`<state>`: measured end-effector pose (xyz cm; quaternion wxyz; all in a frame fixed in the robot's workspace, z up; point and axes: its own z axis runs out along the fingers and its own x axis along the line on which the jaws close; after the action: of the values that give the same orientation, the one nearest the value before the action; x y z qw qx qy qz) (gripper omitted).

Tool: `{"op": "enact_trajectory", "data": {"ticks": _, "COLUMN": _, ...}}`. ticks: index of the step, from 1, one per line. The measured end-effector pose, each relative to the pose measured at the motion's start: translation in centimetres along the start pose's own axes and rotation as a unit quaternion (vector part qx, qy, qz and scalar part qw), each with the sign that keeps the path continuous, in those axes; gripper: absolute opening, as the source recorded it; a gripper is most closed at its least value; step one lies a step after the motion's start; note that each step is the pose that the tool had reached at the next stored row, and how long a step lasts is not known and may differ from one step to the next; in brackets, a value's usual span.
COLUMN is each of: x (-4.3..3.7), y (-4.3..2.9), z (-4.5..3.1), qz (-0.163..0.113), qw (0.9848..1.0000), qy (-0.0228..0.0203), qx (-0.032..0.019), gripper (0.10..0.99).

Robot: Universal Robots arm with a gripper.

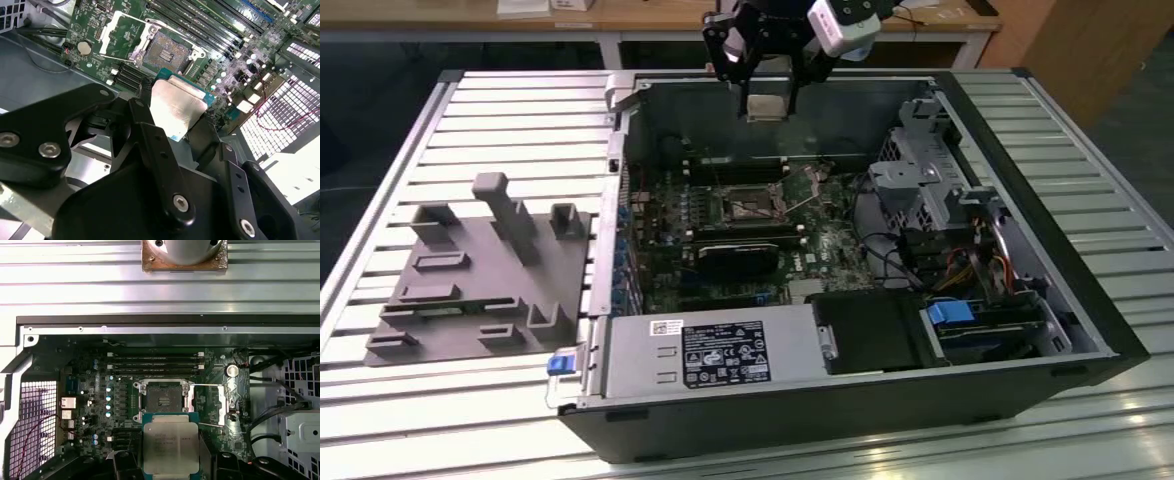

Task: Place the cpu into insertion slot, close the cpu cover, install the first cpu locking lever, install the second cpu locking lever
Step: 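Place the cpu into insertion slot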

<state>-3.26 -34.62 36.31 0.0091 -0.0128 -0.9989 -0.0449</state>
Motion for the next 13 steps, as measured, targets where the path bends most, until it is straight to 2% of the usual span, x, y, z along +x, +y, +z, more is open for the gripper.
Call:
{"op": "enact_trajectory", "data": {"ticks": 5, "x": 0.03, "y": -0.01, "z": 0.15, "qz": 0.0, "qw": 1.0, "qy": -0.0012, "qx": 0.0001, "gripper": 0.537}}
{"op": "enact_trajectory", "data": {"ticks": 13, "x": 0.04, "y": -0.13, "z": 1.4, "qz": 0.0, "qw": 1.0, "qy": -0.0042, "qx": 0.0001, "gripper": 0.537}}
